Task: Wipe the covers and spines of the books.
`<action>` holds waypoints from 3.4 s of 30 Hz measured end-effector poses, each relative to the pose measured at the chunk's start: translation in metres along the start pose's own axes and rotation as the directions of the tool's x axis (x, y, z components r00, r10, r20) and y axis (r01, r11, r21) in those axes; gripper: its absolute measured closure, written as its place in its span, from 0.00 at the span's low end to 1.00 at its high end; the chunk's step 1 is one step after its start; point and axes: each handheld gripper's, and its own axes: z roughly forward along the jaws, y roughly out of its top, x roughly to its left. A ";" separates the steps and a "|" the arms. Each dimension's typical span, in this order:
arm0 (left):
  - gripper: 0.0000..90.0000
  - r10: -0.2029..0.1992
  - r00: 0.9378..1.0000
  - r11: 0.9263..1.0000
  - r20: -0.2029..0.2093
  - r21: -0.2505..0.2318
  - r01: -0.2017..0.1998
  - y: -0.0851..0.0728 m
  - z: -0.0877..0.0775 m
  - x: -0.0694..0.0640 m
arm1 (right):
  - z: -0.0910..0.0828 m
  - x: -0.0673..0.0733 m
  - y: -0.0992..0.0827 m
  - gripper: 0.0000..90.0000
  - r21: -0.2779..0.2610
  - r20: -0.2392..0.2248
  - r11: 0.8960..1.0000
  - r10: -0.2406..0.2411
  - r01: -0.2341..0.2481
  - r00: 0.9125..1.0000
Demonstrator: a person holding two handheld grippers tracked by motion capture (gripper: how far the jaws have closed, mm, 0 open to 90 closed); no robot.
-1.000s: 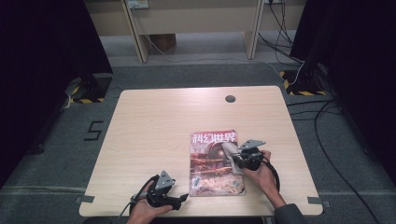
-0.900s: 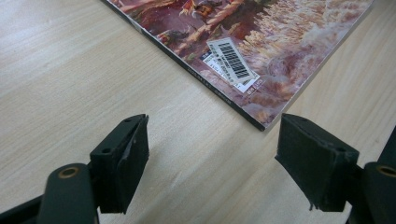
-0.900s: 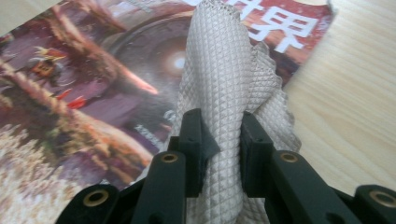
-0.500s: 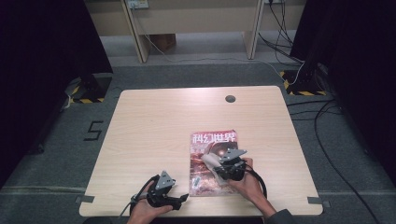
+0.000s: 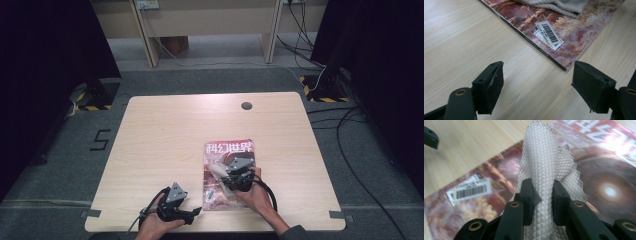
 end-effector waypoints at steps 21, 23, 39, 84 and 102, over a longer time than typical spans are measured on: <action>0.27 -0.001 1.000 1.000 -0.003 -0.003 0.001 0.000 -0.002 0.001 | 0.016 0.021 0.013 0.85 -0.014 -0.050 1.000 -0.026 0.025 0.998; 0.27 -0.003 1.000 1.000 -0.004 -0.006 0.003 0.001 -0.002 0.001 | 0.016 0.025 0.013 0.85 -0.014 -0.080 0.999 -0.032 0.031 0.996; 0.27 -0.009 1.000 1.000 -0.004 -0.016 0.009 0.001 -0.006 0.002 | 0.014 0.026 0.010 0.85 -0.011 -0.094 1.000 -0.030 0.029 0.995; 0.27 -0.014 1.000 1.000 -0.001 -0.009 0.014 -0.004 -0.010 0.001 | -0.048 -0.058 -0.041 0.85 0.011 0.110 0.989 0.145 -0.147 0.983; 0.27 -0.009 1.000 1.000 -0.003 -0.008 0.009 -0.004 -0.010 0.001 | -0.047 -0.044 -0.042 0.85 0.012 0.060 0.993 0.116 -0.117 0.991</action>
